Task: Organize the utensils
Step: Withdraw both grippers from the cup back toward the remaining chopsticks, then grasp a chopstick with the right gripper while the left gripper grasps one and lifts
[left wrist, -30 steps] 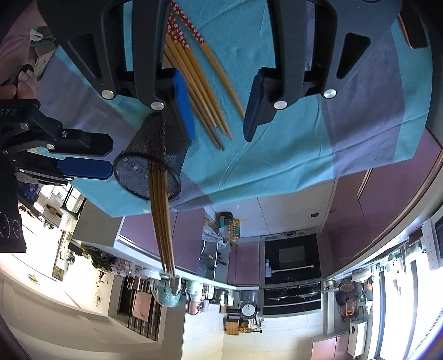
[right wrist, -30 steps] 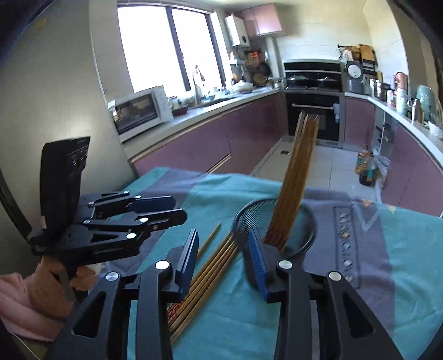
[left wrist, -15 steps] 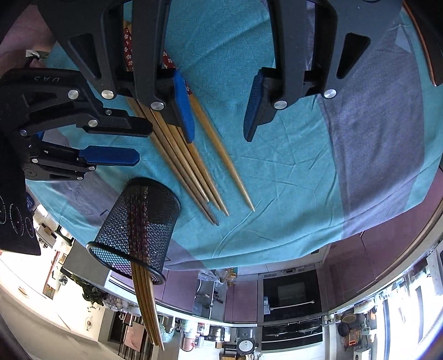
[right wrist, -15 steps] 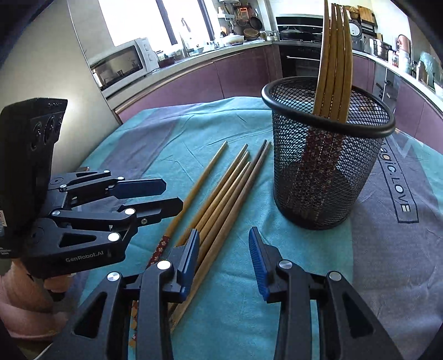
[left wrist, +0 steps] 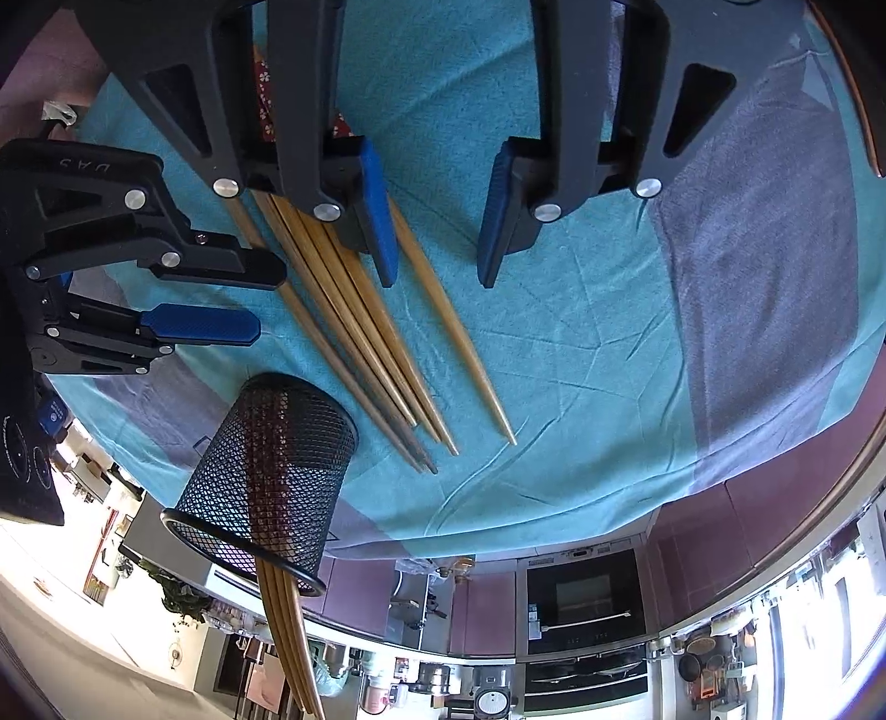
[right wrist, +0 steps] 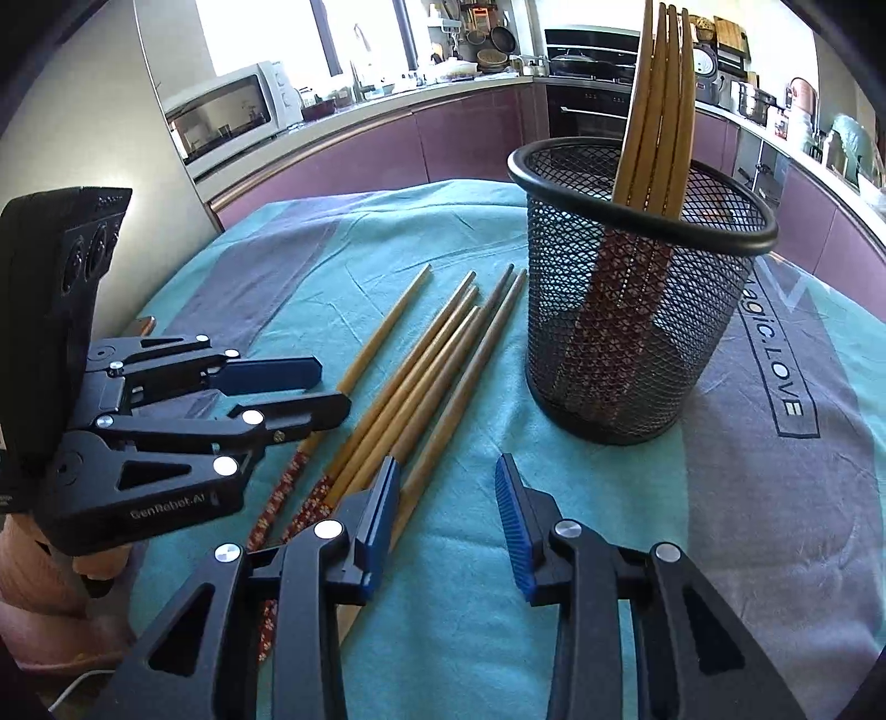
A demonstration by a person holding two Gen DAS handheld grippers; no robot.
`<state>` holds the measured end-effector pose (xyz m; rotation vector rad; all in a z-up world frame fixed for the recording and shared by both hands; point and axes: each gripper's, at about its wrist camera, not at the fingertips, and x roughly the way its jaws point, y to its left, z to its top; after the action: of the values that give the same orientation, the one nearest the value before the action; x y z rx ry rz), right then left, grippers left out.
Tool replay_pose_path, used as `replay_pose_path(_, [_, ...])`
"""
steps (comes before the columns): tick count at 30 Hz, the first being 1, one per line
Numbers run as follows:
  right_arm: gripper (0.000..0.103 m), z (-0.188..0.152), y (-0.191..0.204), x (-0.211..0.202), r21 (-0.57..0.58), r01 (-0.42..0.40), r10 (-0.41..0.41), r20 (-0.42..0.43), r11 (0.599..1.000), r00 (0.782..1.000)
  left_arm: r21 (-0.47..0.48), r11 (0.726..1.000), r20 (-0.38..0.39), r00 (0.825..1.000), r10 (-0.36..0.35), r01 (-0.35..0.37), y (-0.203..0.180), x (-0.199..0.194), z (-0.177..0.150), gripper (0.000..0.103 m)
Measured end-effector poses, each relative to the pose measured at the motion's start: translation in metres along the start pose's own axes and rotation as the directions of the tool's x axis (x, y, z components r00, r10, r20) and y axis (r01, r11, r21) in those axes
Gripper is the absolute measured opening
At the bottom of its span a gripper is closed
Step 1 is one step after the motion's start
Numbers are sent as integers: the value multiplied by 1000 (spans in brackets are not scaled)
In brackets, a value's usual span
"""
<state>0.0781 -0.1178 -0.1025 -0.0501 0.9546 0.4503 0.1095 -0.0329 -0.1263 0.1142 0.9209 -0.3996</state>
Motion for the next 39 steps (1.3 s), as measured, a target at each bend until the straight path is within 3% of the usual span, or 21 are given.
replay_pose_path(14, [26, 12, -3, 12, 16, 44, -44, -3, 999, 999, -17, 1000, -8, 1000, 19, -20, 0, 9, 14, 29])
replay_pose_path(17, [21, 14, -4, 14, 31, 49, -50, 6, 998, 999, -26, 999, -13, 1000, 23, -23, 1, 15, 20, 27])
replay_pose_path(19, [14, 15, -7, 14, 54, 37, -37, 9, 998, 999, -29, 999, -14, 1000, 27, -27, 0, 17, 23, 21])
replay_pose_path(24, [9, 11, -15, 11, 119, -11, 8, 22, 993, 1000, -66, 998, -2, 1000, 7, -7, 0, 17, 21, 8])
replay_pose_path(32, [6, 7, -21, -9, 142, -68, 58, 73, 988, 996, -99, 995, 33, 999, -22, 25, 2, 2, 15, 7])
replay_pose_path(39, [6, 4, -10, -3, 68, -100, 99, 14, 993, 995, -59, 997, 6, 999, -51, 52, -8, 4, 10, 7])
